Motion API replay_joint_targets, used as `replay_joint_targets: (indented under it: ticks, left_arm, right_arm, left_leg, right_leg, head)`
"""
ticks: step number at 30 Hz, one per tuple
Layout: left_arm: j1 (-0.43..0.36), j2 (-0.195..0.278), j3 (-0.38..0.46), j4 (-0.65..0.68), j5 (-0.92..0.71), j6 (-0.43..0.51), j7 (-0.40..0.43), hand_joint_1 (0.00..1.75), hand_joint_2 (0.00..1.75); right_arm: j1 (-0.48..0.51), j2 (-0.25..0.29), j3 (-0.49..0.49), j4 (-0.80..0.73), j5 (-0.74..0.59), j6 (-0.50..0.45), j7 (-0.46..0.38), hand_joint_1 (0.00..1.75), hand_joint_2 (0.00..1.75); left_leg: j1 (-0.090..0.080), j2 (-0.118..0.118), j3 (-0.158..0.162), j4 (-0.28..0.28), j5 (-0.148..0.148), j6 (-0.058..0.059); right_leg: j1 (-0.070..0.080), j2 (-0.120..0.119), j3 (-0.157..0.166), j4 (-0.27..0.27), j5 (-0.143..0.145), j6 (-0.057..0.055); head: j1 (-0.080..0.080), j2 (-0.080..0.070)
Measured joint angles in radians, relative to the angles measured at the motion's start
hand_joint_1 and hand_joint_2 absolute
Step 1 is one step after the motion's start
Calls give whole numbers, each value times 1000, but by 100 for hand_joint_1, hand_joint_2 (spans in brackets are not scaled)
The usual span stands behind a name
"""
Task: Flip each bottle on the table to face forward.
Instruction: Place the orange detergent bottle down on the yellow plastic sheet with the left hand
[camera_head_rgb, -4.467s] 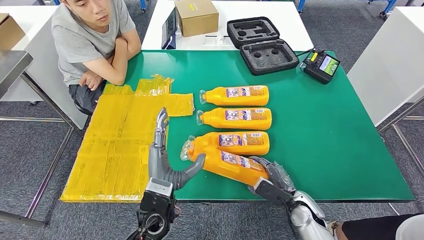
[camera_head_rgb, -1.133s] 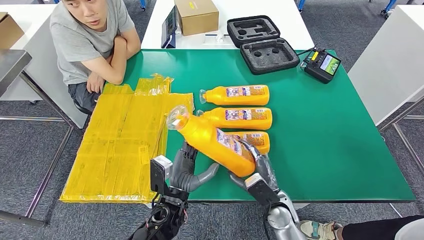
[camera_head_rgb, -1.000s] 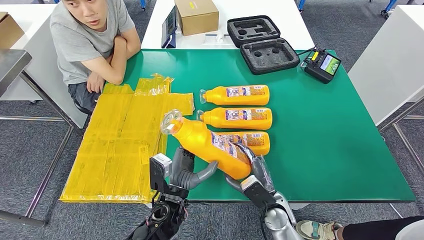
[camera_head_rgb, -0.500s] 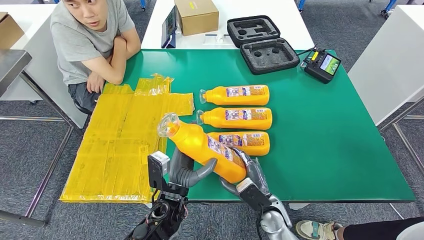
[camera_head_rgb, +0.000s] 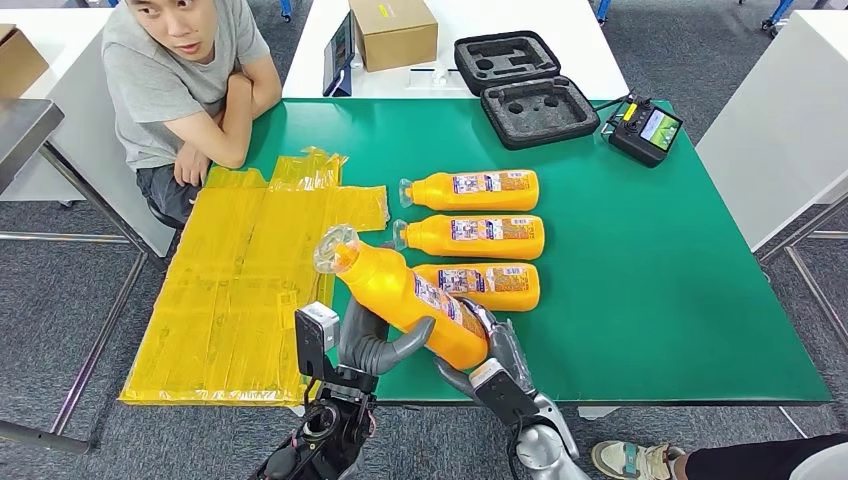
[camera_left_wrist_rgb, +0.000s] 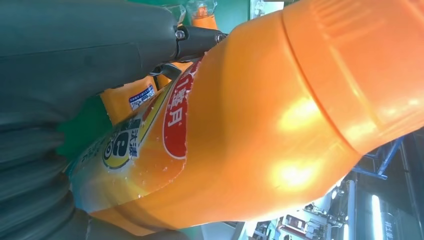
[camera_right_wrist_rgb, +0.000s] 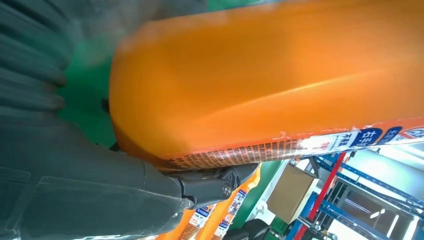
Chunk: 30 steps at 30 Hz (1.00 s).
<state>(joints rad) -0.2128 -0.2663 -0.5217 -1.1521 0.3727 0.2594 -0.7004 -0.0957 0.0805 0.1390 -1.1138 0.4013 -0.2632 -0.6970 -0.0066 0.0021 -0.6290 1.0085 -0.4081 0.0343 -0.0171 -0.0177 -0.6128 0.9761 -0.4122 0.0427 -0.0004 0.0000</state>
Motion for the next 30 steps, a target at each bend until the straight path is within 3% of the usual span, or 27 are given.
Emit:
replay_joint_targets:
  ticks: [4, 6, 10, 12, 15, 17, 22, 27, 30]
  left_arm:
    - [0, 0, -7, 1, 0, -11, 0, 155, 175]
    - [-1, 0, -14, 4, 0, -19, 0, 172, 175]
    - [-5, 0, -21, 8, 0, -24, -1, 175, 175]
    - [-8, 0, -21, 8, 2, -29, 3, 175, 175]
    - [-12, 1, -21, 9, 9, -45, 14, 175, 175]
    - [-13, 5, -21, 10, 16, -64, 21, 175, 175]
    - [-15, 12, -24, 17, 27, -111, 34, 175, 175]
    - [-15, 13, -26, 18, 28, -115, 35, 175, 175]
    - [-15, 13, -29, 18, 26, -120, 38, 175, 175]
  right_arm:
    - [-5, 0, 5, 5, 9, 0, 0, 174, 175]
    - [-8, 2, 6, 7, 13, 1, 0, 167, 175]
    - [-15, 7, 7, 15, 17, 3, 0, 140, 175]
    - [-20, 8, 6, 20, 21, 3, 0, 113, 175]
    - [-23, 8, 5, 25, 26, 3, -1, 60, 175]
    - [-22, 8, 5, 26, 26, 3, -2, 40, 175]
    - [-21, 7, 12, 28, 23, 3, -2, 40, 175]
    - [-21, 7, 18, 31, 22, 3, -2, 1, 175]
    - [-22, 7, 21, 33, 17, 2, -2, 0, 175]
  left_leg:
    - [0, 0, 0, 0, 0, 0]
    - [0, 0, 0, 0, 0, 0]
    - [0, 0, 0, 0, 0, 0]
    - [0, 0, 0, 0, 0, 0]
    - [0, 0, 0, 0, 0, 0]
    - [0, 0, 0, 0, 0, 0]
    - [0, 0, 0, 0, 0, 0]
    - [0, 0, 0, 0, 0, 0]
    - [0, 0, 0, 0, 0, 0]
  right_leg:
    - [0, 0, 0, 0, 0, 0]
    - [0, 0, 0, 0, 0, 0]
    - [0, 0, 0, 0, 0, 0]
    - [0, 0, 0, 0, 0, 0]
    - [0, 0, 0, 0, 0, 0]
    - [0, 0, 0, 0, 0, 0]
    - [0, 0, 0, 0, 0, 0]
    - [0, 0, 0, 0, 0, 0]
    - [0, 0, 0, 0, 0, 0]
  head:
    - [0, 0]
    - [0, 0]
    - [0, 0]
    - [0, 0]
    - [0, 0]
    - [0, 0]
    - [0, 0]
    - [0, 0]
    - [0, 0]
